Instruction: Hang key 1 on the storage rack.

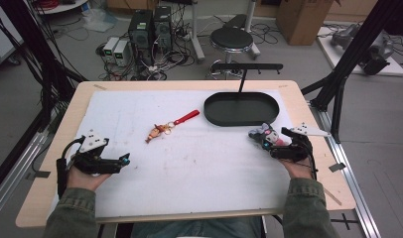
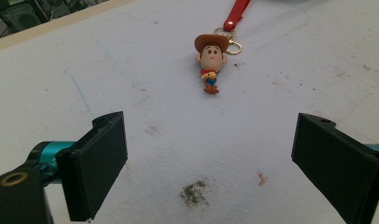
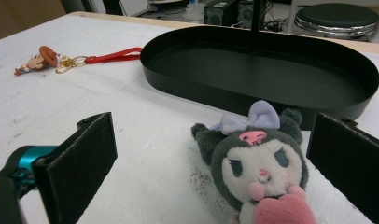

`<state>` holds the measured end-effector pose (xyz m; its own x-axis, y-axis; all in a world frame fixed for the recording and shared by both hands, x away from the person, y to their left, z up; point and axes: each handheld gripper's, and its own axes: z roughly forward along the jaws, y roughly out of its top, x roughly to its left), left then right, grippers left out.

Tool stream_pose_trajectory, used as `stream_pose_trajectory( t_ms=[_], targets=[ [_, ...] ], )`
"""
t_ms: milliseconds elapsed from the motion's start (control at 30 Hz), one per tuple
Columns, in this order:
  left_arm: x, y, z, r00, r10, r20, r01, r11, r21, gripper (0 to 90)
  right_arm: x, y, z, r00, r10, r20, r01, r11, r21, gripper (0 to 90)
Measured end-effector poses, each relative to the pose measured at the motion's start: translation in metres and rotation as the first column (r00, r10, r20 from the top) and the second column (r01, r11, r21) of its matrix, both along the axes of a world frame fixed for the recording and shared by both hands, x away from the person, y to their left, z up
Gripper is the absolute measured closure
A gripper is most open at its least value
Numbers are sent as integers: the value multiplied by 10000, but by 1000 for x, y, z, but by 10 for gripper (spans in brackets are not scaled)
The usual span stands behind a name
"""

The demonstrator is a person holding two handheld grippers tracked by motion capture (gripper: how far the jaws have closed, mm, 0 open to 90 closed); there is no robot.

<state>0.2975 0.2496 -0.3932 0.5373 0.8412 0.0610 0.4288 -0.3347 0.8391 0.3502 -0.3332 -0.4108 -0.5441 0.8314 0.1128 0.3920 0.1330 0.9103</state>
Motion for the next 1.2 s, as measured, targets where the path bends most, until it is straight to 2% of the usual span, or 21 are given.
stream_pose_trajectory(
  t_ms=[100,200,267,467,533,600,667,800,867,1033,1200],
  targets=[
    [7,-4,3,10000,-90,-36,90,10000,26,108,0,-1,0,10000,-15,22,15,10000,29,7],
    [15,-8,8,9998,-143,-106,146,9996,245,108,0,-2,1,10000,-88,35,87,9999,72,7],
    [18,-11,10,9996,-215,-191,217,9997,133,108,0,-3,1,9999,-126,68,125,9999,92,7],
    [26,-18,17,9989,-391,-275,395,9991,136,108,0,-3,1,9999,-104,64,104,9999,95,7],
    [33,-21,20,9976,-532,-451,538,9985,130,108,0,-3,1,9999,-159,43,159,9999,15,7],
    [36,-24,20,9969,-586,-527,602,9978,281,108,0,-3,1,9998,-182,-5,182,9998,20,7],
    [44,-31,23,9944,-814,-677,858,9942,645,108,0,-4,1,9998,-185,-21,185,9998,65,7],
    [55,-42,29,9908,-1069,-832,1145,9891,927,108,0,-3,1,9998,-169,-52,169,9999,13,7],
    [57,-45,30,9906,-1089,-828,1166,9887,945,108,0,-4,1,9998,-181,-27,181,9998,5,7],
    [75,-57,31,9893,-1118,-937,1196,9895,817,108,0,-6,2,9998,-219,-28,219,9997,98,7],
    [90,-64,28,9867,-1082,-1211,1218,9863,1109,108,0,-4,1,9999,-95,-61,96,9999,129,7]
  ],
)
